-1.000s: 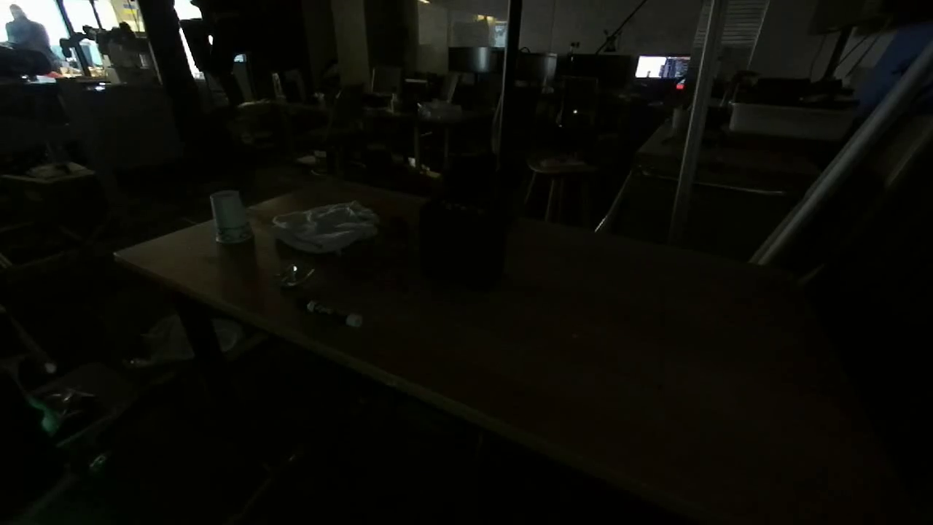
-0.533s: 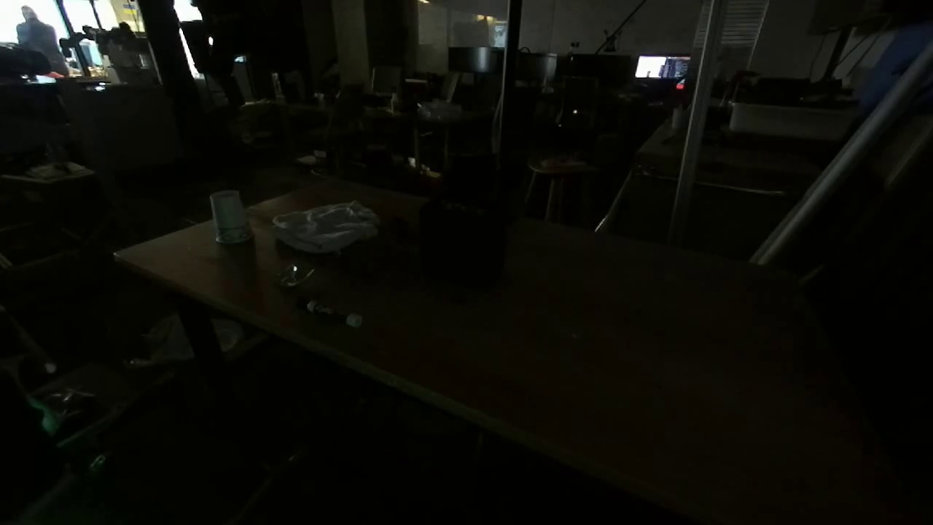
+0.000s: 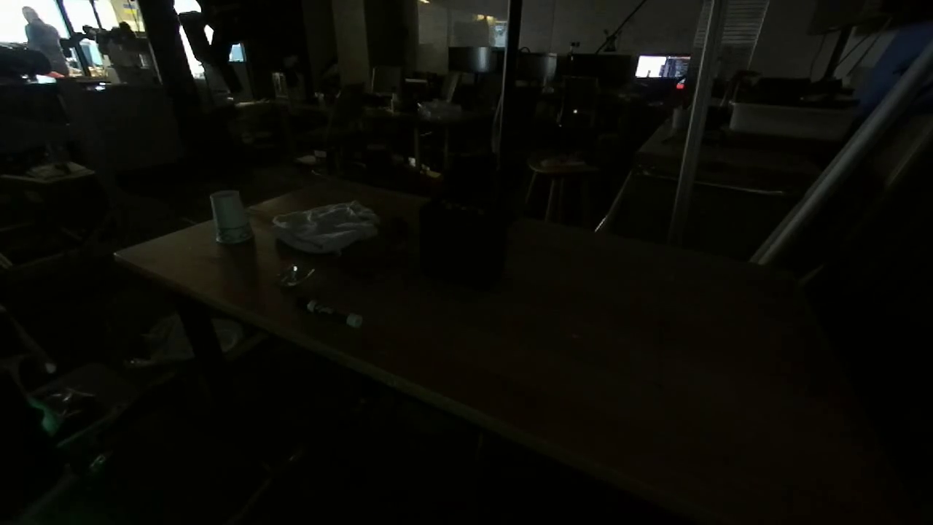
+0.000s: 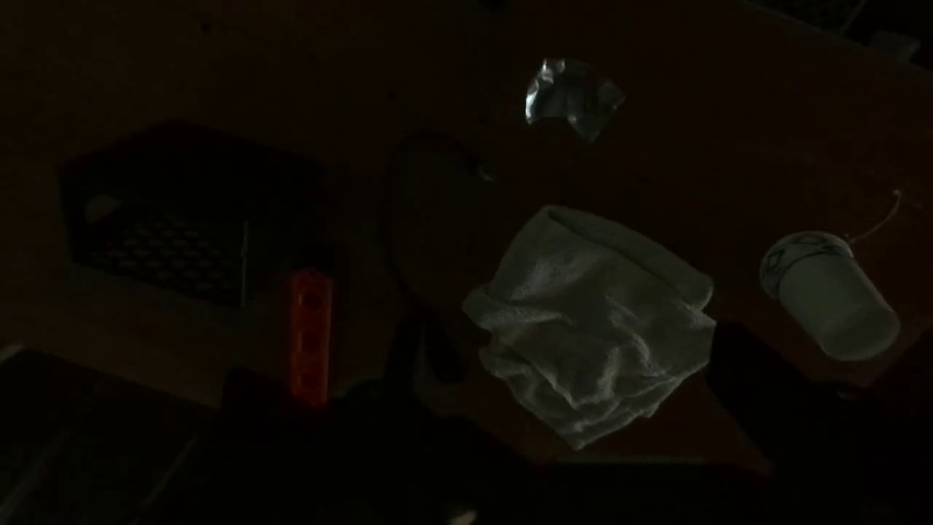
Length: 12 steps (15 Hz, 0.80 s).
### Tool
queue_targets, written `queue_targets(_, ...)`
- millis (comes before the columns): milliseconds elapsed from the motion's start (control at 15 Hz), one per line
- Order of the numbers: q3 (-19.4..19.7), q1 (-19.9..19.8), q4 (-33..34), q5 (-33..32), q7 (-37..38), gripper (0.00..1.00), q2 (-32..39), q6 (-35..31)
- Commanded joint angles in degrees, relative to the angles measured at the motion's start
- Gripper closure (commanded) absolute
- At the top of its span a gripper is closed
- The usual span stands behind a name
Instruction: Put the white towel in the black box
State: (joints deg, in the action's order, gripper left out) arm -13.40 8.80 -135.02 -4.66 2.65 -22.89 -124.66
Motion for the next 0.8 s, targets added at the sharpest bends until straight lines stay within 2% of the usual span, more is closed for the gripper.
queue_targets(0,0.2,0.9,7.0,-2.3,-3.5,0.00,7.5,-4.6)
queue_targets(267,0.5,1.7,12.4,-2.0,-7.5,0.00,15.8,-11.2)
queue_targets(733,0.1,2.9,20.3,-3.9,-10.0,0.00,30.2,-16.8)
